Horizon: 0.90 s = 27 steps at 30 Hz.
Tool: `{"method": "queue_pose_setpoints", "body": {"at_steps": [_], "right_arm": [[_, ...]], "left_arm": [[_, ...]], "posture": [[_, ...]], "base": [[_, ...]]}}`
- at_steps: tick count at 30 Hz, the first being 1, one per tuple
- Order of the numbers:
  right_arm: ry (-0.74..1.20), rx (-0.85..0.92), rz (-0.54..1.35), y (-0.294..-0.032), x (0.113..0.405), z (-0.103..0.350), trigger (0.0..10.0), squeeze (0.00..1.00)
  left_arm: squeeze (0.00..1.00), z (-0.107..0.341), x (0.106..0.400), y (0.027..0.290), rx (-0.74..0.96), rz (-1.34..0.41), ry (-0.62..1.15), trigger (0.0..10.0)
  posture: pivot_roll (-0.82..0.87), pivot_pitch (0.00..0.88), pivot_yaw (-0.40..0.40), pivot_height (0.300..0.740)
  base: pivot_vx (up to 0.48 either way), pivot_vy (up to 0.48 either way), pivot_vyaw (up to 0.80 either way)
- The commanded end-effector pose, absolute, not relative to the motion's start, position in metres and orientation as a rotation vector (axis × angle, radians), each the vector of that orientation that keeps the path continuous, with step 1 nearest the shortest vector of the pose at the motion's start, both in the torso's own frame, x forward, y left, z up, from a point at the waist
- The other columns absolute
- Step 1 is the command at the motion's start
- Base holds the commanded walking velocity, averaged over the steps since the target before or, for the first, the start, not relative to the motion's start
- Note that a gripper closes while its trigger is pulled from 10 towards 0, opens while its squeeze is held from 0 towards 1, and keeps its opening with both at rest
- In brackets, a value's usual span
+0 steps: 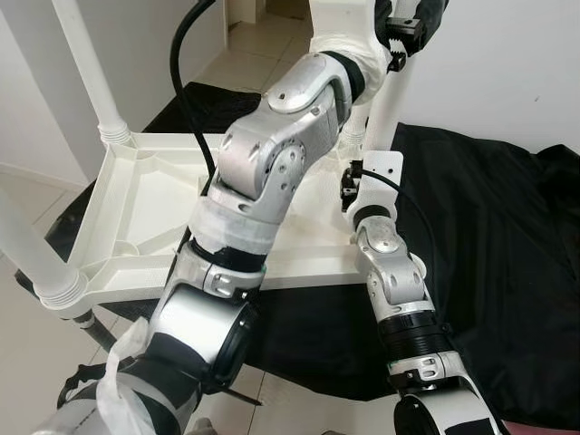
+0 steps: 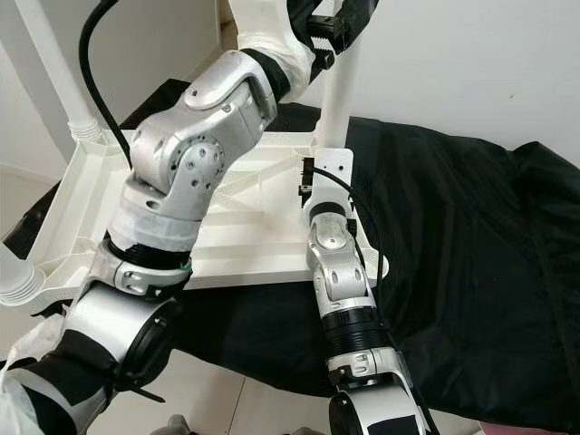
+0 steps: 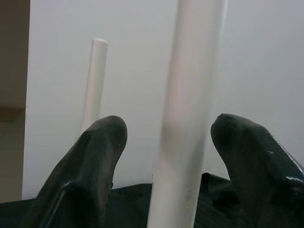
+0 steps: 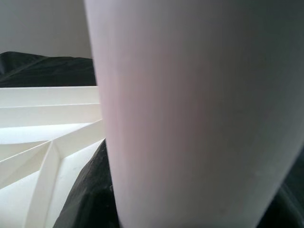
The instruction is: Building children table
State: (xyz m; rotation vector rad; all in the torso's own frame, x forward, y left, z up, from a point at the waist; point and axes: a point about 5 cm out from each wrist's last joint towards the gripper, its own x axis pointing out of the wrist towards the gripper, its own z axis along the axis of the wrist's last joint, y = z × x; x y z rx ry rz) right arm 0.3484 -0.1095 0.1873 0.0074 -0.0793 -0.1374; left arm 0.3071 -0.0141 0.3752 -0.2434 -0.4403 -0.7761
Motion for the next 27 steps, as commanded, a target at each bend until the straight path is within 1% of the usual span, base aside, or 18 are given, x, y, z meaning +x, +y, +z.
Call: {"method": "queue_pose_setpoints", "body": {"at_steps": [1,4,8,10,13,19,21,23,25,27], "right_arm": [[-0.083,0.013,-0.151,-0.112,0.349,0.191,10.0,0.0],[-0.117,0.035,-0.196,-0.128,0.348,0.195,10.0,0.0],[-0.13,0.041,-0.203,-0.134,0.347,0.196,10.0,0.0],[-0.133,0.055,-0.202,-0.137,0.346,0.196,10.0,0.0],[-0.152,0.063,-0.218,-0.149,0.34,0.196,10.0,0.0],[-0.162,0.059,-0.225,-0.155,0.334,0.194,10.0,0.0],[-0.167,0.112,-0.186,-0.16,0.323,0.19,10.0,0.0],[-0.167,0.112,-0.186,-0.16,0.323,0.19,10.0,0.0],[-0.19,0.137,-0.121,-0.162,0.312,0.189,10.0,0.0],[-0.19,0.137,-0.121,-0.162,0.312,0.189,10.0,0.0]], "left_arm": [[0.0,0.379,0.295,-0.022,-0.179,-0.958,-0.502,10.0],[0.0,0.366,0.301,-0.01,-0.193,-0.915,-0.484,10.0],[0.0,0.355,0.305,-0.004,-0.183,-0.889,-0.469,10.0],[0.0,0.349,0.307,-0.002,-0.166,-0.87,-0.463,10.0],[0.0,0.327,0.308,0.008,-0.109,-0.837,-0.467,10.0],[0.0,0.315,0.309,0.012,-0.099,-0.834,-0.437,10.0],[0.0,0.296,0.311,0.016,-0.074,-0.812,-0.379,10.0],[0.0,0.296,0.311,0.016,-0.074,-0.812,-0.379,10.0],[0.0,0.28,0.314,0.022,-0.051,-0.787,-0.337,10.0],[0.0,0.28,0.314,0.022,-0.051,-0.787,-0.337,10.0]], "posture": [[-0.04,0.0,-0.045,0.74],[-0.04,0.0,-0.043,0.74],[-0.04,0.0,-0.042,0.74],[-0.04,0.0,-0.041,0.74],[-0.05,0.0,-0.04,0.74],[-0.06,0.0,-0.038,0.74],[-0.07,0.0,-0.041,0.74],[-0.07,0.0,-0.041,0.74],[-0.09,0.0,-0.034,0.74],[-0.09,0.0,-0.034,0.74]], "base": [[0.0,0.0,0.0],[0.0,0.0,0.0],[0.0,0.0,0.0],[0.0,0.0,0.0],[0.0,0.0,0.0],[0.0,0.0,0.0],[0.0,0.0,0.0],[0.0,0.0,0.0],[0.0,0.0,0.0],[0.0,0.0,0.0]]}}
